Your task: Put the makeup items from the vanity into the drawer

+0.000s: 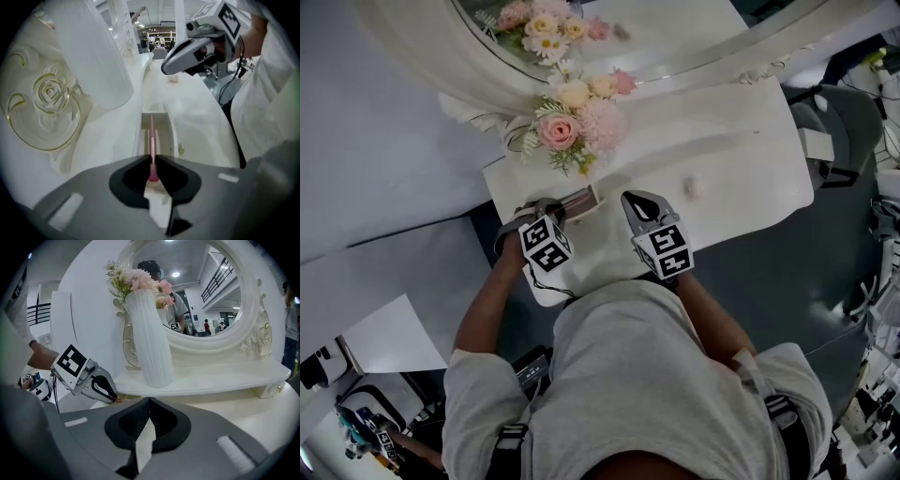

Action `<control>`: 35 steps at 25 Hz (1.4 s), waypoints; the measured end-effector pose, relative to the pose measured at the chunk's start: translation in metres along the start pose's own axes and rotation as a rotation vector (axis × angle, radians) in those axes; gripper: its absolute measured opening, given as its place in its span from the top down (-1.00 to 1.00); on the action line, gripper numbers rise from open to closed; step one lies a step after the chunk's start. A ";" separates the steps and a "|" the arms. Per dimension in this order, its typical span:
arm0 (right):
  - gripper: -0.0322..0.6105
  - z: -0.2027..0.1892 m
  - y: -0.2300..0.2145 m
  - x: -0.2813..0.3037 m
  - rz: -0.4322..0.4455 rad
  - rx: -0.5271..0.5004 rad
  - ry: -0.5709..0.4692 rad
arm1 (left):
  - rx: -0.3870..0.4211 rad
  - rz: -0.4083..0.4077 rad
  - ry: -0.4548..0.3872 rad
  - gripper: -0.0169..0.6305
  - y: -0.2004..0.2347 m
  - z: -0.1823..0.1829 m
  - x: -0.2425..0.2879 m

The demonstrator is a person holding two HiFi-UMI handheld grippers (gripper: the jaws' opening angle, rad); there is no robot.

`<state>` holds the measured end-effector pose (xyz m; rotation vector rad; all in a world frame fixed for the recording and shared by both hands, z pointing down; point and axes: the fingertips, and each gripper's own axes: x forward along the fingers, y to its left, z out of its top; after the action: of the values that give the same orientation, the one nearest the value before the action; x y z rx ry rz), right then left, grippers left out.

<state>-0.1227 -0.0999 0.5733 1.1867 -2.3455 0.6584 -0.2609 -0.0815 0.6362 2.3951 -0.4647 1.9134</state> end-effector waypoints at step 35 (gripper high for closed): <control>0.89 -0.026 -0.033 -0.058 -0.102 0.012 0.030 | -0.148 0.129 -0.324 0.94 -0.002 0.080 -0.059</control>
<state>-0.0598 -0.0654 0.5683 1.2836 -2.2428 0.6509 -0.1960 -0.0847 0.5611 2.6374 -0.7646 1.4702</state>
